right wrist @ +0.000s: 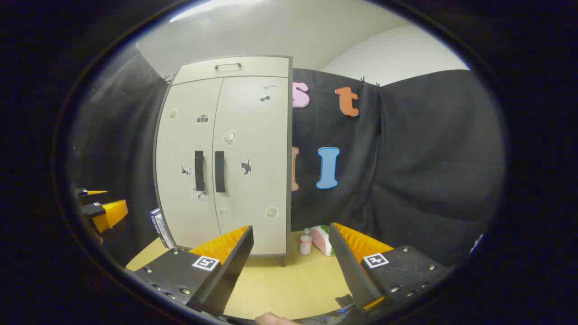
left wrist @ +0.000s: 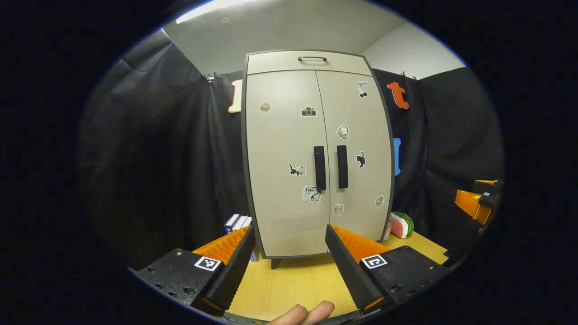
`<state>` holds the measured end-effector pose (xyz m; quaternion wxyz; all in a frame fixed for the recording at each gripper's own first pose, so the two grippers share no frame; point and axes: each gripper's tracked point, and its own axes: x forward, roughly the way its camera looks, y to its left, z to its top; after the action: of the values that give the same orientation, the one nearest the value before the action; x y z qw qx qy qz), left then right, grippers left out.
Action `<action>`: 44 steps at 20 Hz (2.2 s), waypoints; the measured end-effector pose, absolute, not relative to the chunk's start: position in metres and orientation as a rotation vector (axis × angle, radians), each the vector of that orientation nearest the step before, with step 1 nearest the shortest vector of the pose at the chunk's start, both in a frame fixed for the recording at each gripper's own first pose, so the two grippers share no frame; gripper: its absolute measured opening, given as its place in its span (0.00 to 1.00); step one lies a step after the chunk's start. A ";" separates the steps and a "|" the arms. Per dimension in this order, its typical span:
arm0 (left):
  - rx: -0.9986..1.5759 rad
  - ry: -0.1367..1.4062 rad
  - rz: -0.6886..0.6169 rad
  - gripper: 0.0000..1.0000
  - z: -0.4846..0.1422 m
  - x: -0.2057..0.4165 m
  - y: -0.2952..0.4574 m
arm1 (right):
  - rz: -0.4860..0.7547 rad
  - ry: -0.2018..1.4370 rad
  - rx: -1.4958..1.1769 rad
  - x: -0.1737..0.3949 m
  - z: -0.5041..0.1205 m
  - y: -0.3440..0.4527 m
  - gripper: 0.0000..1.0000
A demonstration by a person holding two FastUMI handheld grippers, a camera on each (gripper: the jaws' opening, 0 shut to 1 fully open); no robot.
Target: Open the right door of the double-door shoe cabinet with the right hand, and open the left door with the left hand.
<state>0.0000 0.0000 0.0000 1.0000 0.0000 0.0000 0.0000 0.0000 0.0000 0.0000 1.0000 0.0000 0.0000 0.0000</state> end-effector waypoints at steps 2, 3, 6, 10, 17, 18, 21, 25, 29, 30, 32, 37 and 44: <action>0.008 -0.013 0.015 0.97 -0.002 0.000 0.003 | -0.006 0.005 -0.016 0.003 -0.004 -0.006 1.00; 0.011 -0.012 0.034 0.97 -0.004 -0.001 0.007 | -0.007 0.011 -0.019 0.004 -0.008 -0.006 1.00; -0.014 -0.046 0.073 0.97 0.003 -0.002 0.018 | 0.004 0.019 -0.001 0.005 -0.013 -0.001 1.00; -0.042 -0.067 0.076 0.97 0.010 -0.011 0.033 | 0.037 0.018 -0.017 0.001 -0.012 0.013 1.00; -0.053 -0.133 0.057 0.98 0.034 -0.022 0.047 | 0.044 -0.016 -0.044 -0.005 -0.001 0.024 1.00; -0.061 -0.129 0.057 1.00 0.033 -0.024 0.049 | 0.044 -0.014 -0.048 -0.004 -0.003 0.025 1.00; -0.073 -0.140 0.067 0.98 0.033 -0.021 0.052 | 0.058 -0.006 -0.042 0.007 -0.003 0.032 1.00; -0.078 -0.135 0.030 0.99 0.033 -0.022 0.049 | 0.064 -0.001 -0.027 0.034 0.003 0.042 1.00; -0.067 -0.142 0.028 0.99 0.042 -0.009 0.054 | 0.080 0.005 -0.006 0.069 0.016 0.060 1.00; -0.068 -0.142 0.028 0.99 0.043 -0.005 0.056 | 0.091 -0.001 -0.004 0.078 0.021 0.068 1.00; -0.073 -0.145 0.019 0.99 0.044 0.004 0.058 | 0.114 -0.009 0.003 0.096 0.027 0.084 1.00; -0.069 -0.137 0.027 0.99 0.037 0.021 0.069 | 0.177 -0.023 -0.004 0.148 0.041 0.130 0.97; -0.073 -0.121 0.021 0.99 0.022 0.029 0.080 | 0.254 -0.025 0.008 0.212 0.053 0.195 1.00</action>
<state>0.0288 0.0803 0.0223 0.9975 -0.0364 -0.0604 0.0105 0.2118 0.1949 0.0535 0.9919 0.0038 -0.0127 0.1265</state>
